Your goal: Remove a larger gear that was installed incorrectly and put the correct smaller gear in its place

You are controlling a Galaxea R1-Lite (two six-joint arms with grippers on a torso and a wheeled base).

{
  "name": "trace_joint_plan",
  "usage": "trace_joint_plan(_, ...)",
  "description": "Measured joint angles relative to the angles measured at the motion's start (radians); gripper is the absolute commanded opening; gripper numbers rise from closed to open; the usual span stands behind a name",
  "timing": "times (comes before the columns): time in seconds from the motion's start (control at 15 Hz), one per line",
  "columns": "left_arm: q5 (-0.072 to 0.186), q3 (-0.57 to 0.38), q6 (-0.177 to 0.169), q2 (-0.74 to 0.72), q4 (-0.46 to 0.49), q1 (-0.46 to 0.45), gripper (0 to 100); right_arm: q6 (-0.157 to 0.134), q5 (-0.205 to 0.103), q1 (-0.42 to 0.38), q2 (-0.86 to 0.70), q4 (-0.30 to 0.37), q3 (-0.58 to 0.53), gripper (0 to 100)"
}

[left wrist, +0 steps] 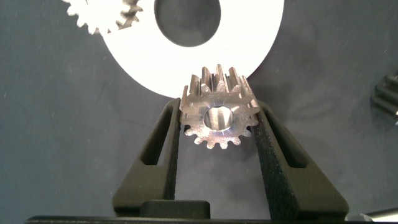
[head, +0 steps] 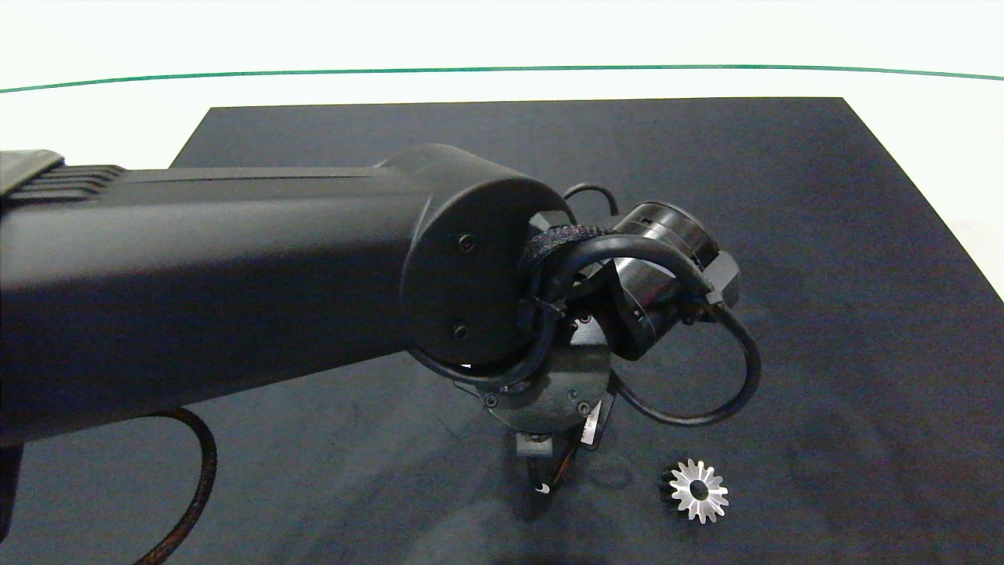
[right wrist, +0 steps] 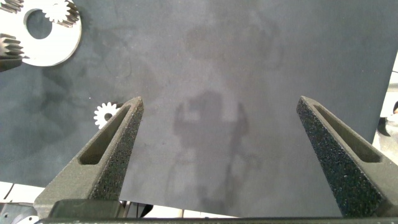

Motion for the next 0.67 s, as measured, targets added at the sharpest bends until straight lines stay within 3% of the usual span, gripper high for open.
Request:
trace_joint_plan(0.47, 0.007, -0.007, 0.002, 0.031, 0.005, 0.009, 0, 0.000, 0.002, 0.000, 0.001, 0.000, 0.000, 100)
trace_joint_plan(0.67, 0.049, 0.000, 0.002, 0.034, 0.005, 0.015, 0, 0.000, 0.002, 0.000, 0.001, 0.000, 0.000, 100)
